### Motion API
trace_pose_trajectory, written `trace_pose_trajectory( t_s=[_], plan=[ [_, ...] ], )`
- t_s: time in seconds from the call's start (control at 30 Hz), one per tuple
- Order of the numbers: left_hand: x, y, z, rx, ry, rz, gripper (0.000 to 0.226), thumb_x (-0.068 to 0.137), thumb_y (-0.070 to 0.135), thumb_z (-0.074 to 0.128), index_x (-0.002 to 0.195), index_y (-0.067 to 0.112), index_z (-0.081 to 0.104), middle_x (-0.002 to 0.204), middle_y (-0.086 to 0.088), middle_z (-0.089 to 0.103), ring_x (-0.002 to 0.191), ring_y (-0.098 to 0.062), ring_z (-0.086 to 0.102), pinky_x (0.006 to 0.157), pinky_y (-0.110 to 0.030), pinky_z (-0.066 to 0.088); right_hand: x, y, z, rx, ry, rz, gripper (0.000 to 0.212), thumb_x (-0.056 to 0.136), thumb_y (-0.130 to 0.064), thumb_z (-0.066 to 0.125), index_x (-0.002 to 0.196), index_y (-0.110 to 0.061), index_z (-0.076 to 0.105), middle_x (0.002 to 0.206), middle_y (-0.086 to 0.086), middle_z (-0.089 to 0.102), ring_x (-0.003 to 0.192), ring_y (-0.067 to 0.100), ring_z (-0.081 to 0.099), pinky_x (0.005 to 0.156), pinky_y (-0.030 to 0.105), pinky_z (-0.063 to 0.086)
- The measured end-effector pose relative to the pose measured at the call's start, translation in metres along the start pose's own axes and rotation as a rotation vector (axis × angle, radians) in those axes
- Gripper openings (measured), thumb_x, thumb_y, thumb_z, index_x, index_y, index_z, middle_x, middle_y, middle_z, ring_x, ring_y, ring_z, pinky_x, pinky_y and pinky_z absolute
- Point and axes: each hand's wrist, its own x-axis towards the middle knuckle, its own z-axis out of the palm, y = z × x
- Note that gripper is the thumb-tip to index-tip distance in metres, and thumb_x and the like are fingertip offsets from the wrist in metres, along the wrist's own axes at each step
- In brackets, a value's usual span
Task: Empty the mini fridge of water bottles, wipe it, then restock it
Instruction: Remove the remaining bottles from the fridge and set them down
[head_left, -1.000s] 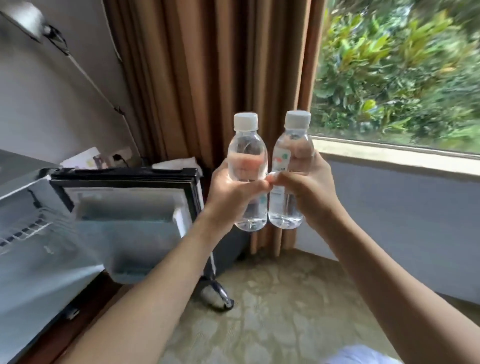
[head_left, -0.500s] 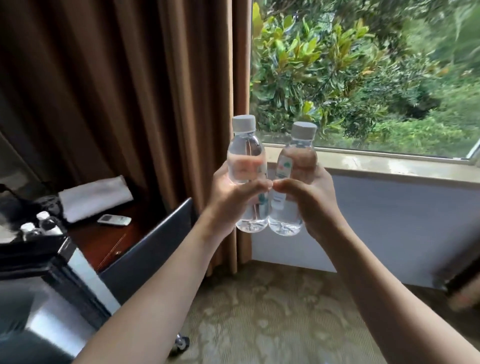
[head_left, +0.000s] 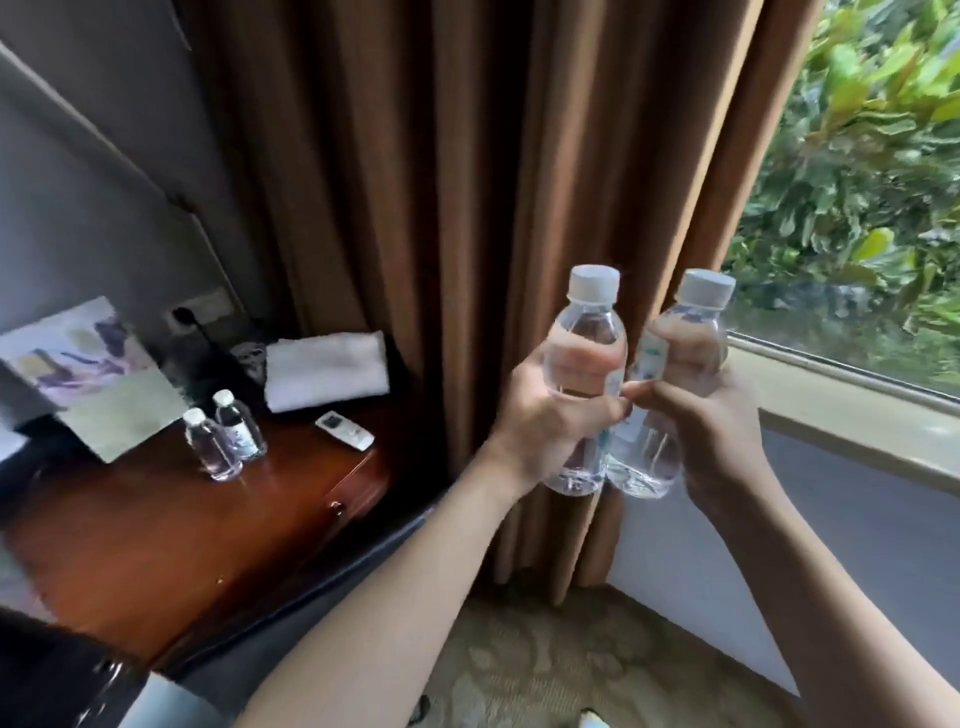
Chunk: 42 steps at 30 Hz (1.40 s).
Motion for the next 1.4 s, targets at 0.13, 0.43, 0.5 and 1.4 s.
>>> trace_pose_trajectory(
  t_s=[0.13,0.43,0.5,1.4],
  plan=[
    [0.041,-0.009,-0.056,0.131,0.262,0.012,0.044,0.067,-0.001,0.072,0.109,-0.006,0.060,0.096,-0.019,0.067,0.091,-0.032,0.066,0.088,-0.058,0.054,0.074,0.038,0.052,0.050,-0.197,0.011,0.038,0.058,-0.006,0.076,0.092,-0.019,0.066,0.087,0.008,0.069,0.081,0.025,0.067,0.076,0.044,0.056],
    [0.067,-0.006,-0.175,0.396,0.854,0.077,0.038,0.066,0.014,0.080,0.101,0.014,0.067,0.089,-0.003,0.075,0.086,-0.021,0.073,0.072,-0.037,0.060,0.175,0.095,0.196,0.097,-0.788,0.048,0.047,0.068,-0.009,0.075,0.112,-0.005,0.060,0.095,0.003,0.073,0.091,0.021,0.073,0.076,0.030,0.056],
    [0.059,-0.006,-0.195,0.401,0.964,0.062,0.034,0.068,0.008,0.080,0.099,0.014,0.068,0.082,0.003,0.075,0.077,-0.012,0.072,0.062,-0.023,0.054,0.178,0.106,0.229,0.112,-0.897,0.062,0.048,0.070,-0.007,0.075,0.115,-0.006,0.059,0.099,0.006,0.073,0.094,0.023,0.073,0.077,0.030,0.057],
    [-0.009,-0.281,-0.488,0.690,1.654,-0.293,0.049,0.054,0.041,0.084,0.096,0.023,0.066,0.081,0.008,0.072,0.075,-0.016,0.069,0.069,-0.039,0.058,0.103,0.508,0.436,-0.251,-1.071,0.345,0.061,0.063,-0.026,0.089,0.108,-0.045,0.053,0.099,-0.017,0.068,0.090,0.007,0.068,0.078,0.030,0.057]
  ],
)
